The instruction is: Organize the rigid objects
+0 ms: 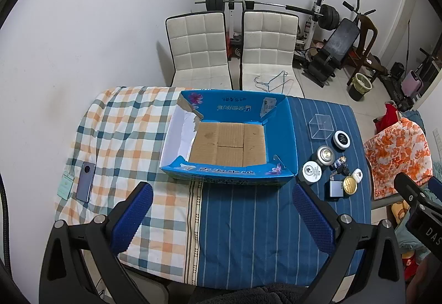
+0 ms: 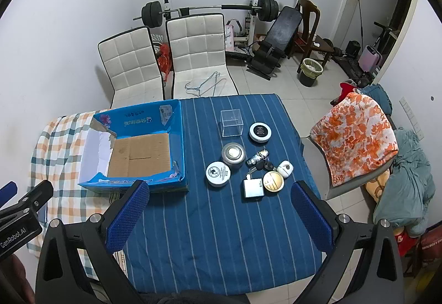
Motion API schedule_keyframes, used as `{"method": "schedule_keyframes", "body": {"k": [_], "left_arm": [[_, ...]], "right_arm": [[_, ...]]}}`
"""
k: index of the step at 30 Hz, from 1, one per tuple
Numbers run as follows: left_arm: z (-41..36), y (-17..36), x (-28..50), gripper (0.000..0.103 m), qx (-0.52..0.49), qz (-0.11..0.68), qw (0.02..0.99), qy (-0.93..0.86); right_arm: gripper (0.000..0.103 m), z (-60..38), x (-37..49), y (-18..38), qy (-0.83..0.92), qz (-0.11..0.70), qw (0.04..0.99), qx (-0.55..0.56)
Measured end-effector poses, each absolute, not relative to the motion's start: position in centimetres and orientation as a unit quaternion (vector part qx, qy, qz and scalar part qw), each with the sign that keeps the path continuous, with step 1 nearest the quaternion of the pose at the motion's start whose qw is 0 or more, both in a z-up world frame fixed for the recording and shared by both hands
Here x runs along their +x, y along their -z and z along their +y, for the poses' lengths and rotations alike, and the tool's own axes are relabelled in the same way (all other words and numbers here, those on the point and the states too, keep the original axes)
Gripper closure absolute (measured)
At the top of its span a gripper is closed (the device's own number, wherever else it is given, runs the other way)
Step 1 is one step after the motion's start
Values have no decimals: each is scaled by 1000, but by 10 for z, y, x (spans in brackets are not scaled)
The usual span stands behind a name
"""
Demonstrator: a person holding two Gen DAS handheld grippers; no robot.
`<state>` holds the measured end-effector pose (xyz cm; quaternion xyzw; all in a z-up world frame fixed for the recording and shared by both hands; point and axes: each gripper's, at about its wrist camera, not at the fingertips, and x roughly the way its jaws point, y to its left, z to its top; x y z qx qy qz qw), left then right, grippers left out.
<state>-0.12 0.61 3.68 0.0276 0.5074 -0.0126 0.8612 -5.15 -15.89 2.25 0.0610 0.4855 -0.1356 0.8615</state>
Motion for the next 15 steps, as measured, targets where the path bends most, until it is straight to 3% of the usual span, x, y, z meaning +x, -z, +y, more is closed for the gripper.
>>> {"method": "schedule_keyframes", "body": {"k": [15], "left_arm": [[-28,-23,33,0,44,502,862,48]], "right_arm": [[0,-207,-34,14,172,513,833,118]]}}
